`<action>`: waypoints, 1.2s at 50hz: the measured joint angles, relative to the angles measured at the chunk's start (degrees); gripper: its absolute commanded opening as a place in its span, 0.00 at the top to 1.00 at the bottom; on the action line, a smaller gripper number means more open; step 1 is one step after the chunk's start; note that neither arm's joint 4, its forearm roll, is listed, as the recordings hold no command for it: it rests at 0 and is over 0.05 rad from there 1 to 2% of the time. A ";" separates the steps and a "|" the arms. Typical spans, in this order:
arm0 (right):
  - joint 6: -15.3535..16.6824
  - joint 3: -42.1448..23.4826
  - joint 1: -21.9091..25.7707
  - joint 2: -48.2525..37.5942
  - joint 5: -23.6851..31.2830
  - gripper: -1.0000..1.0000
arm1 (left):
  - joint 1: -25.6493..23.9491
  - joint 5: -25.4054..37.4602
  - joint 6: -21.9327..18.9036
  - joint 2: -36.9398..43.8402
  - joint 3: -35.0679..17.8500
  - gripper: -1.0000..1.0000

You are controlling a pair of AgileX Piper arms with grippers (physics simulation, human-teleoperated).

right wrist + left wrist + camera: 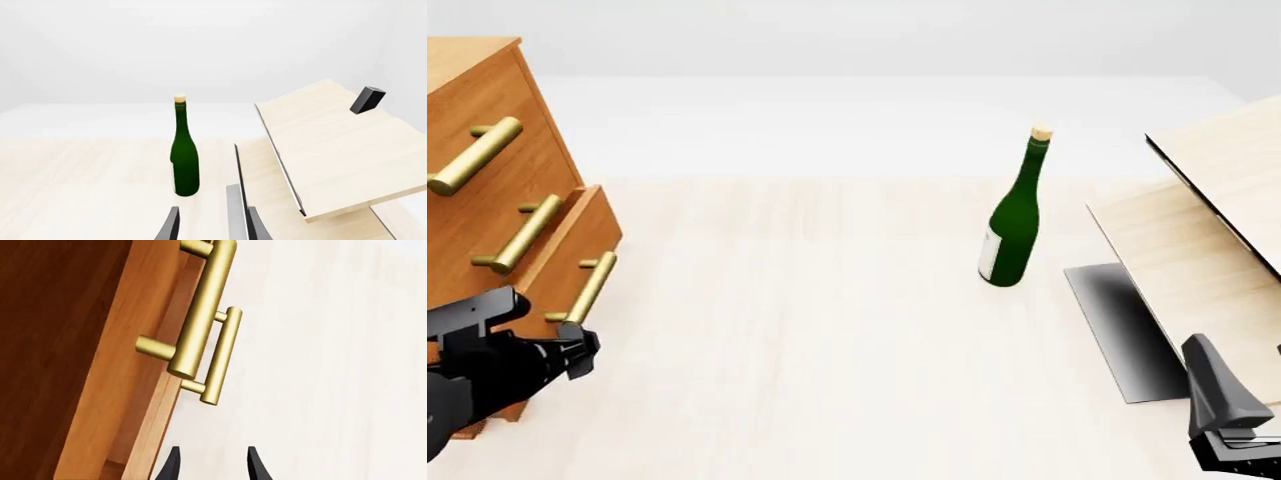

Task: Put the bowl in the bottom drawer of the cabinet and close it.

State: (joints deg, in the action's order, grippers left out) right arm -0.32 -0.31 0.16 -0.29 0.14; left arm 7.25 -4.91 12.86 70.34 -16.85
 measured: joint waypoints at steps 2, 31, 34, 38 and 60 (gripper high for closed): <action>0.00 0.00 0.00 0.00 0.00 0.00 | 0.46 -0.06 -0.16 -0.05 -0.02 0.00; 0.00 0.00 0.00 0.00 0.00 0.00 | 6.87 -2.26 -2.13 1.28 -0.43 0.00; 0.00 0.00 0.00 0.00 0.00 0.00 | 6.97 -2.50 -2.51 1.28 -0.21 0.00; 0.00 0.00 0.00 0.00 0.00 0.00 | 7.39 -2.71 -3.03 1.22 0.22 0.00; 0.00 0.00 0.00 0.00 0.00 0.00 | 17.01 -3.68 -1.79 -5.29 3.98 0.00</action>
State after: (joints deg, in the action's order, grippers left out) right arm -0.32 -0.31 0.16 -0.29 0.14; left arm 24.26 -8.59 11.07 65.04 -12.87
